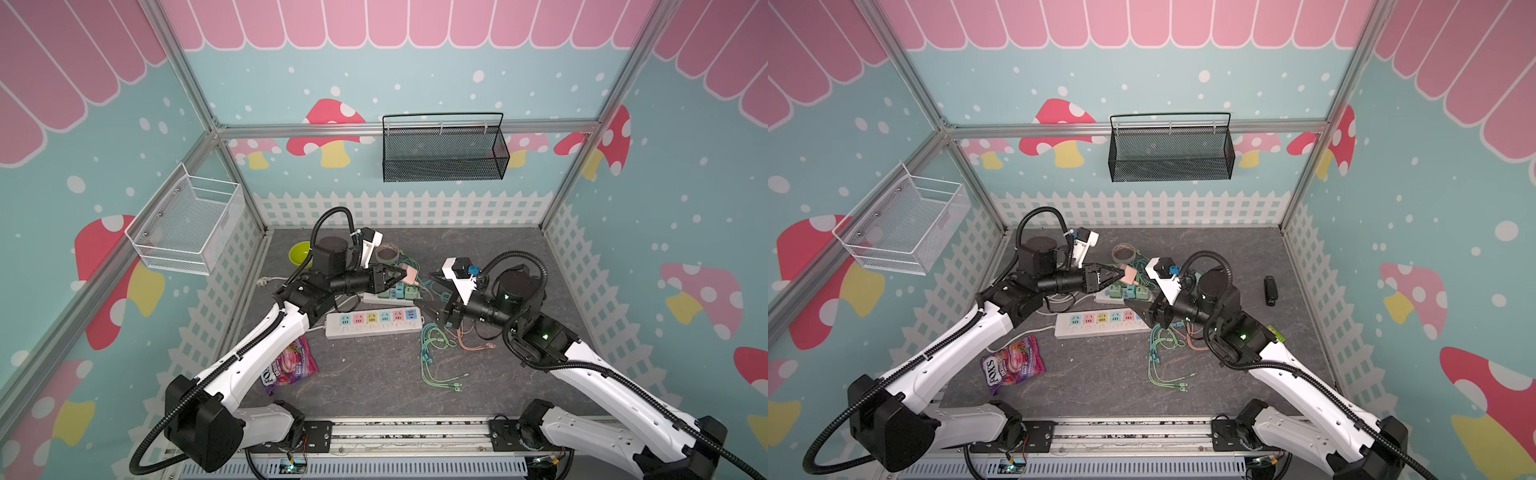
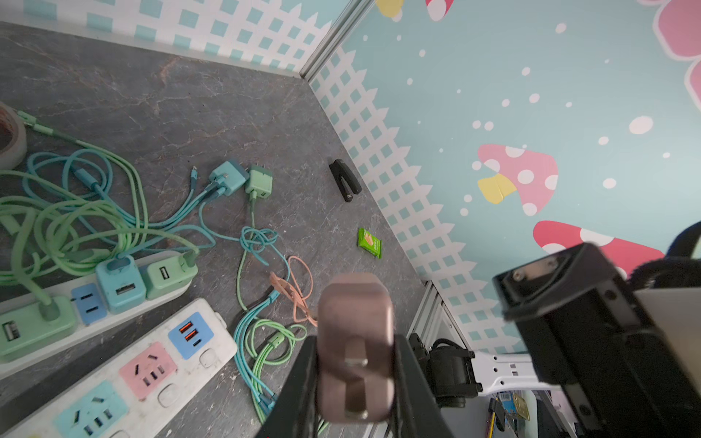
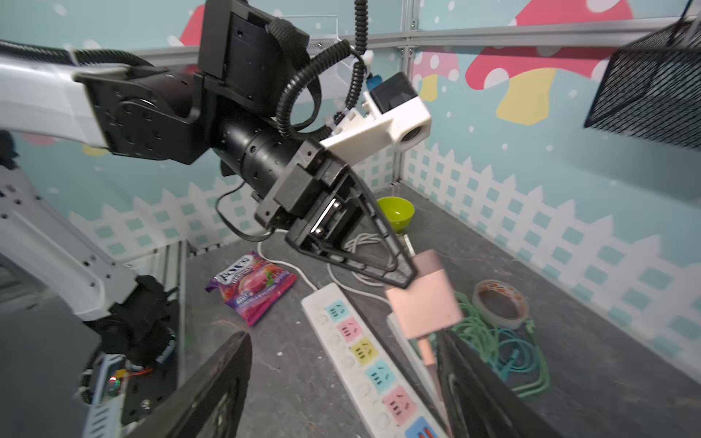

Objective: Insert plugs into power strip
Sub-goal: Insert the plug into the socket.

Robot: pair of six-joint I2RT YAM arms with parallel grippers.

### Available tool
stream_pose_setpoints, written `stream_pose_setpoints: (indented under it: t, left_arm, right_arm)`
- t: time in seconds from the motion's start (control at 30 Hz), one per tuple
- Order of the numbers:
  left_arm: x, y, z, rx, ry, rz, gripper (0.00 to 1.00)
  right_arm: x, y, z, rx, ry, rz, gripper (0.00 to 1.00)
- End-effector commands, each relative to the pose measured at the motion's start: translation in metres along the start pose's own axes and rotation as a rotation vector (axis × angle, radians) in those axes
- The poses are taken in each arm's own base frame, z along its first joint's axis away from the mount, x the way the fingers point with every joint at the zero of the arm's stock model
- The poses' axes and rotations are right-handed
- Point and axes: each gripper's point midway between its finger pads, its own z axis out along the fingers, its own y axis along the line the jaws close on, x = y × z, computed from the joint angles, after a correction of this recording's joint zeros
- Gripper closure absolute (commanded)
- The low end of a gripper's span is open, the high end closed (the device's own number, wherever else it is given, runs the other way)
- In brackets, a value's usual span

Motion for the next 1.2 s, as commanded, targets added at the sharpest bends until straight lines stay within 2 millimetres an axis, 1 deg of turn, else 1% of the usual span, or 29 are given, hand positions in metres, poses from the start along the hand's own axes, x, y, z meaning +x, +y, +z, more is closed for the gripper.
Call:
stream_pose_setpoints:
  t: [0.0, 0.07, 0.13, 0.23, 0.37, 0.53, 0.7, 0.9, 1.03, 1.17]
  left_arm:
    - [-0.025, -0.021, -0.009, 0.075, -0.130, 0.059, 0.97]
    - [-0.027, -0.027, -0.011, 0.115, -0.156, 0.069, 0.97]
    - [-0.029, -0.036, -0.015, 0.159, -0.176, 0.084, 0.98]
    - [-0.029, -0.045, -0.020, 0.201, -0.193, 0.109, 0.98]
    - [-0.028, -0.057, -0.028, 0.254, -0.218, 0.143, 0.98]
    - [-0.026, -0.069, -0.041, 0.298, -0.259, 0.185, 0.98]
    - [-0.023, -0.077, -0.049, 0.331, -0.273, 0.201, 0.98]
    - [-0.017, -0.079, -0.054, 0.346, -0.276, 0.206, 0.98]
    - [-0.013, -0.081, -0.056, 0.377, -0.281, 0.199, 0.98]
    - [-0.010, -0.081, -0.057, 0.411, -0.296, 0.185, 0.98]
  right_arm:
    - [-0.002, 0.025, -0.002, -0.160, -0.095, 0.160, 0.21]
    - [0.002, 0.026, -0.003, -0.174, -0.127, 0.204, 0.21]
    - [0.003, 0.026, -0.005, -0.185, -0.166, 0.232, 0.22]
    - [-0.003, 0.023, -0.006, -0.180, -0.220, 0.267, 0.24]
    - [-0.004, 0.019, 0.006, -0.196, -0.218, 0.322, 0.28]
    - [-0.011, 0.019, 0.010, -0.248, -0.272, 0.374, 0.29]
    - [-0.015, 0.011, 0.013, -0.245, -0.303, 0.411, 0.31]
    - [-0.025, 0.000, 0.011, -0.236, -0.339, 0.429, 0.34]
    - [-0.034, -0.004, 0.013, -0.242, -0.358, 0.431, 0.35]
    - [-0.042, -0.004, 0.016, -0.272, -0.378, 0.433, 0.37]
